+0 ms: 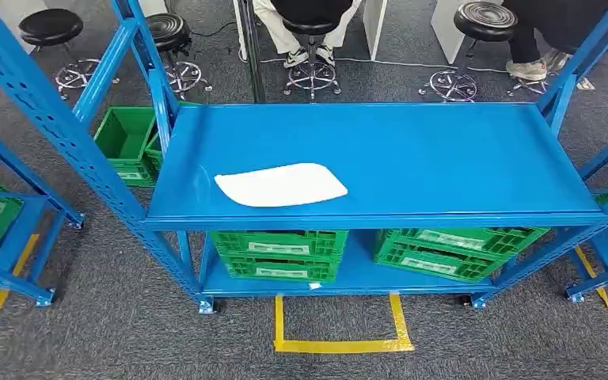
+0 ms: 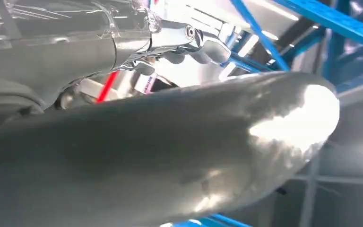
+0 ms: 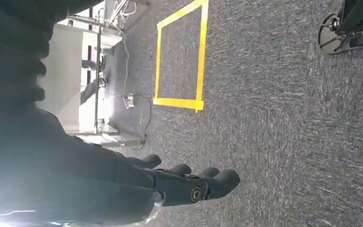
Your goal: Take the parts from the cabinet and place them on the table.
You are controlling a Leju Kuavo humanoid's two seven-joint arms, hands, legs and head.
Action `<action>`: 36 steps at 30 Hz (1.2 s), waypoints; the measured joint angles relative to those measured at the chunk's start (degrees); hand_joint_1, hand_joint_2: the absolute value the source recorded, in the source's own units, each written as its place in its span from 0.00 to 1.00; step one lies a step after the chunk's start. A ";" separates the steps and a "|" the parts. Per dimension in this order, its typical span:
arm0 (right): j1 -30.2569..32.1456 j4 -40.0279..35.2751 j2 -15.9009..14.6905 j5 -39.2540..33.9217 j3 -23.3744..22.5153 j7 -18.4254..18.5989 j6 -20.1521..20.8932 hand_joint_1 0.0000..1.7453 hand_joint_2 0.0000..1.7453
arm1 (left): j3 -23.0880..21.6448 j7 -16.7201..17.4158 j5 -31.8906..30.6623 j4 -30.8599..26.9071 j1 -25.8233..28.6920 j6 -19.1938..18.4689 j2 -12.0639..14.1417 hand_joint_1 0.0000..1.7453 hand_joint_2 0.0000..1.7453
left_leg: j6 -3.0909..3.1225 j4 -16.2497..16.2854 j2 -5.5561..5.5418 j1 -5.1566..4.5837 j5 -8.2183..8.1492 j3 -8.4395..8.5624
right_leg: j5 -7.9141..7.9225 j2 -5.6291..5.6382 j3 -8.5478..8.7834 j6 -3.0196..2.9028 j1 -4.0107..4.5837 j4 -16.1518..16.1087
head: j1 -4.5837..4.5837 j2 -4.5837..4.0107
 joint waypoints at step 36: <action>-0.29 0.00 0.00 0.00 -0.15 -0.24 0.52 0.00 1.00 | -37.17 7.58 -2.36 -3.12 -14.79 -8.72 9.92 0.00 1.00 | -0.11 0.04 -0.97 0.00 0.07 -0.08 | -0.01 -0.52 -0.09 0.00 -0.01 -0.06 | 0.04 0.00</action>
